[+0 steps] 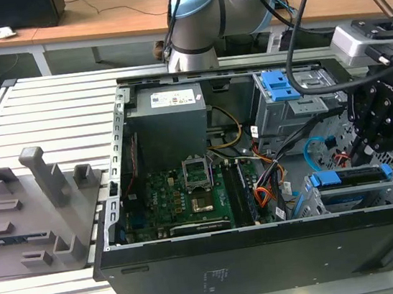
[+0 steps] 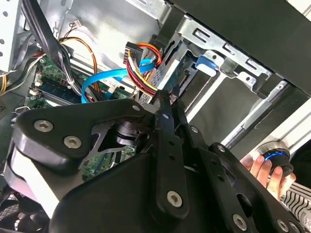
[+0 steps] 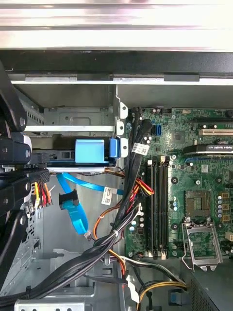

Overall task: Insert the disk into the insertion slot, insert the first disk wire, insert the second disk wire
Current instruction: 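Insert the first disk wire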

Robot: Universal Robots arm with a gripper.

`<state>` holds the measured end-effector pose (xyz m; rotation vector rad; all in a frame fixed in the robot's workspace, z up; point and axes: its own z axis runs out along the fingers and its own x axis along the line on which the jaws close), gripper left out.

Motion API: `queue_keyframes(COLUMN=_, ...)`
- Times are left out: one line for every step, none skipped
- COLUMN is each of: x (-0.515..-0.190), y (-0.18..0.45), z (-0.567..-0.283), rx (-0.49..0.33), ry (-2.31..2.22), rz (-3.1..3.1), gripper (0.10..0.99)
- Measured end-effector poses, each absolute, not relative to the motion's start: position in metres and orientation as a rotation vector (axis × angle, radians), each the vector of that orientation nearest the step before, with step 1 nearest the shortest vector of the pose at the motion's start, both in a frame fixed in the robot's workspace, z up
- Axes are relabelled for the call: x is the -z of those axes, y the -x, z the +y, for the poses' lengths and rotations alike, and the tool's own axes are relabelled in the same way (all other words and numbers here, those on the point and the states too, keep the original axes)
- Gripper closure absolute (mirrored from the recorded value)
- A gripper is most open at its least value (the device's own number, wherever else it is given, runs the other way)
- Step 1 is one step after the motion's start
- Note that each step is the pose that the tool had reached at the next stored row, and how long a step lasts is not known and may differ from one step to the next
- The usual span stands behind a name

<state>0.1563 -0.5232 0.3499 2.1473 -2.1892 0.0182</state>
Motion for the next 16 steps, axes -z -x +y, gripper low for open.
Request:
queue_keyframes(x=-0.350, y=-0.156, z=-0.524, rx=-0.018, ry=-2.147, rz=-2.189, gripper=0.922)
queue_keyframes(x=-0.350, y=-0.156, z=-0.526, rx=-0.018, ry=-2.147, rz=-2.189, gripper=0.922)
queue_keyframes(x=-0.350, y=-0.156, z=-0.527, rx=-0.018, ry=-2.147, rz=-2.189, gripper=0.922)
queue_keyframes(x=-0.350, y=-0.156, z=-0.528, rx=-0.018, ry=-2.147, rz=-2.189, gripper=0.922)
queue_keyframes(x=-0.350, y=-0.156, z=-0.530, rx=-0.018, ry=-2.147, rz=-2.189, gripper=0.922)
queue_keyframes(x=-0.350, y=-0.156, z=-0.530, rx=-0.018, ry=-2.147, rz=-2.189, gripper=0.922)
queue_keyframes(x=-0.350, y=-0.156, z=-0.531, rx=-0.018, ry=-2.147, rz=-2.189, gripper=0.922)
queue_keyframes(x=-0.350, y=-0.156, z=-0.532, rx=-0.018, ry=-2.147, rz=-2.189, gripper=0.922)
queue_keyframes(x=-0.350, y=-0.156, z=-0.533, rx=-0.018, ry=-2.147, rz=-2.189, gripper=0.922)
queue_keyframes(x=-0.350, y=-0.156, z=-0.534, rx=-0.018, ry=-2.147, rz=-2.189, gripper=0.922)
queue_keyframes(x=-0.350, y=-0.156, z=-0.535, rx=-0.018, ry=-2.147, rz=-2.189, gripper=0.922)
queue_keyframes(x=-0.349, y=-0.156, z=-0.535, rx=-0.017, ry=-2.148, rz=-2.190, gripper=0.922)
queue_keyframes(x=-0.349, y=-0.156, z=-0.535, rx=-0.015, ry=-2.149, rz=-2.191, gripper=0.922)
queue_keyframes(x=-0.349, y=-0.156, z=-0.535, rx=-0.011, ry=-2.151, rz=-2.193, gripper=0.922)
queue_keyframes(x=-0.348, y=-0.156, z=-0.535, rx=-0.006, ry=-2.153, rz=-2.195, gripper=0.922)
queue_keyframes(x=-0.348, y=-0.156, z=-0.535, rx=0.006, ry=-2.159, rz=-2.200, gripper=0.922)
